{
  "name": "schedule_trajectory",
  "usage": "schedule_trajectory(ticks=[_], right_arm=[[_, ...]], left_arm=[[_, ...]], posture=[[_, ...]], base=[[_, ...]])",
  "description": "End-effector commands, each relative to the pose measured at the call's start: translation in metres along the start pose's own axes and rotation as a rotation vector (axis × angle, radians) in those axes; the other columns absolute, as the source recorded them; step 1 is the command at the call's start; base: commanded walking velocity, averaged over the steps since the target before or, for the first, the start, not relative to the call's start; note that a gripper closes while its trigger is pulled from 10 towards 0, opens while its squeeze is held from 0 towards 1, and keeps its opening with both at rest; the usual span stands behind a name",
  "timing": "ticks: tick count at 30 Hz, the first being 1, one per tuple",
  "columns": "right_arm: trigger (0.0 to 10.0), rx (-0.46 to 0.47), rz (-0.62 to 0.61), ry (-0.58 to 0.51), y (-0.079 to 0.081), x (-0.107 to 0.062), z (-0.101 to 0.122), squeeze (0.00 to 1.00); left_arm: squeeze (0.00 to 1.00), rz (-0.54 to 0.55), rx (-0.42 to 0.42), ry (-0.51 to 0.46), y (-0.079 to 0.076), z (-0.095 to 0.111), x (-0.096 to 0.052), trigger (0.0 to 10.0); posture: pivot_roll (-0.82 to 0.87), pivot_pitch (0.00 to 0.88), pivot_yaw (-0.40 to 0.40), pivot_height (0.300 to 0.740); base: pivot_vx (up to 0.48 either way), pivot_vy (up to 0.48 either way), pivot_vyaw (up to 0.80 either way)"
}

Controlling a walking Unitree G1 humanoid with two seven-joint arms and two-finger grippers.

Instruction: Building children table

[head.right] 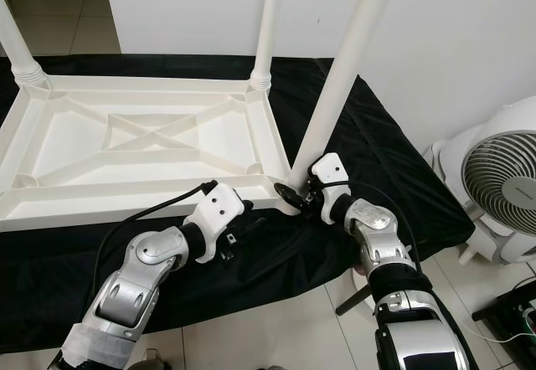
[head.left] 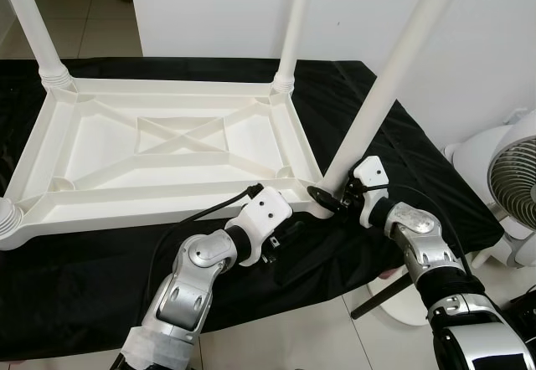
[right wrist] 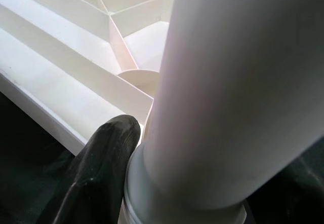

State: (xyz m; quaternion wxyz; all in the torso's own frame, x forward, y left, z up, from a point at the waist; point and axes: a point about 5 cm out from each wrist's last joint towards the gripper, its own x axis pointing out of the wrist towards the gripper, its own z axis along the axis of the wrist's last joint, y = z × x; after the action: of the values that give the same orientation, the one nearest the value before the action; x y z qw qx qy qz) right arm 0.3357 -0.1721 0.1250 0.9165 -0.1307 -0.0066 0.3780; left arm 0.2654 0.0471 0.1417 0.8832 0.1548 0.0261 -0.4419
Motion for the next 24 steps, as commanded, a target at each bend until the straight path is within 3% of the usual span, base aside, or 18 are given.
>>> schedule_trajectory(ticks=[1, 4, 5, 8, 15, 17, 19, 24], right_arm=[[7.9, 0.036, 0.016, 0.05, 0.007, -0.005, -0.014, 0.0], [7.9, 0.036, 0.016, 0.05, 0.007, -0.005, -0.014, 0.0], [10.0, 0.056, -0.068, 0.054, 0.012, -0.002, -0.013, 0.0], [10.0, 0.056, -0.068, 0.054, 0.012, -0.002, -0.013, 0.0], [10.0, 0.122, -0.225, 0.035, 0.031, 0.007, -0.009, 0.0], [10.0, 0.222, -0.487, 0.038, 0.041, 0.01, -0.007, 0.0], [10.0, 0.244, -0.669, 0.06, 0.045, 0.007, -0.005, 0.0], [10.0, 0.259, -0.683, 0.049, 0.059, 0.012, 0.0, 0.0]], left_arm=[[0.0, 0.081, -0.005, 0.012, -0.001, -0.002, 0.001, 10.0], [0.0, 0.081, -0.005, 0.012, -0.001, -0.002, 0.001, 10.0], [0.0, 0.083, -0.007, 0.012, 0.0, -0.002, 0.002, 10.0], [0.0, 0.083, -0.007, 0.012, 0.0, -0.002, 0.002, 10.0], [0.0, 0.079, -0.009, 0.011, -0.002, -0.003, 0.002, 10.0], [0.0, 0.075, -0.009, 0.008, -0.002, -0.002, 0.004, 10.0], [0.0, 0.073, -0.009, 0.006, -0.002, -0.001, 0.004, 10.0], [0.0, 0.065, -0.01, 0.003, -0.004, -0.001, 0.005, 10.0]], posture=[[0.08, 0.058, -0.103, 0.74], [0.08, 0.058, -0.103, 0.74], [0.08, 0.06, -0.103, 0.74], [0.08, 0.06, -0.103, 0.74], [0.07, 0.059, -0.1, 0.74], [0.07, 0.055, -0.102, 0.74], [0.06, 0.054, -0.102, 0.74], [0.06, 0.052, -0.102, 0.74]], base=[[0.0, 0.0, 0.0], [0.0, 0.0, 0.0], [0.0, 0.0, 0.0], [0.0, 0.0, 0.0], [0.0, 0.0, 0.0], [0.0, 0.0, 0.0], [0.0, 0.0, 0.0], [0.0, 0.0, 0.0]])
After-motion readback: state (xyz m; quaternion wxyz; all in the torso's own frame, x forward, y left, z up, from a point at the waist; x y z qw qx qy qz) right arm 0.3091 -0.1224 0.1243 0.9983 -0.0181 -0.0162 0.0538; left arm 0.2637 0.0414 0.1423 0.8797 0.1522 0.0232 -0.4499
